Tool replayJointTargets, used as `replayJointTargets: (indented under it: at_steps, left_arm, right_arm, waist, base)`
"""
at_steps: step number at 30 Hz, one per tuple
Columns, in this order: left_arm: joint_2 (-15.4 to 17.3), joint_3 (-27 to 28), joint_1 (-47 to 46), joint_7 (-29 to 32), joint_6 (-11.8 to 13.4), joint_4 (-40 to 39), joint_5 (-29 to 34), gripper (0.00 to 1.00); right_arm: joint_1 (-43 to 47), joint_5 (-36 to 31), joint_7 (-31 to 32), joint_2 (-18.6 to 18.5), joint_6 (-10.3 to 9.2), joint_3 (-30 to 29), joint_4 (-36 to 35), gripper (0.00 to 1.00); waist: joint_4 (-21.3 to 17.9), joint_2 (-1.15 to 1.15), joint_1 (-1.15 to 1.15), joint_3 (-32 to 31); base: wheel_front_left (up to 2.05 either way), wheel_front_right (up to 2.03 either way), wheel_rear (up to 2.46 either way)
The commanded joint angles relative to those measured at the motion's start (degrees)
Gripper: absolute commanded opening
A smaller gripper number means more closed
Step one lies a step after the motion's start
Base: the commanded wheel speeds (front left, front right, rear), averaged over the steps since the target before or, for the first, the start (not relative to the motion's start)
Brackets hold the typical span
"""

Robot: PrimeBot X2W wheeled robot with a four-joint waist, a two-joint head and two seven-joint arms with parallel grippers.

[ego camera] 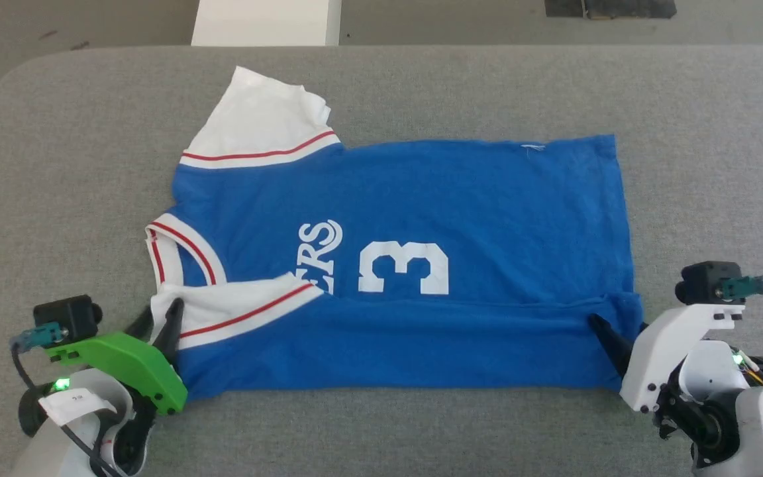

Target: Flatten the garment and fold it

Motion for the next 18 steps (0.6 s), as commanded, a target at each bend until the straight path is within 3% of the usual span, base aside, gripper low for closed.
replayJointTargets:
  at_steps: [1,8,18]
  left_arm:
    - [0.36,0.55,-0.99,-0.6,0.12,0.33,-0.53,1.0]
    - [2.71,2.7,3.57,-0.18,5.14,-5.26,-0.05,1.0]
    - [5.73,-0.46,12.14,17.82,15.15,-17.13,-2.35,1.0]
  right_arm:
    - [0.36,0.58,-0.7,-0.19,-0.13,-0.6,0.69,1.0]
    - [4.31,3.55,-4.48,-0.19,-0.13,-3.9,-3.71,1.0]
    - [9.48,4.33,-3.83,-0.18,-0.13,-6.04,-10.04,1.0]
  waist:
    - [0.27,0.0,0.0,-1.33]
    - [0.91,0.0,0.0,-5.83]
    - [0.61,0.0,0.0,-7.14]
  base:
    - [0.0,0.0,0.0]
    - [0.0,0.0,0.0]
    - [0.0,0.0,0.0]
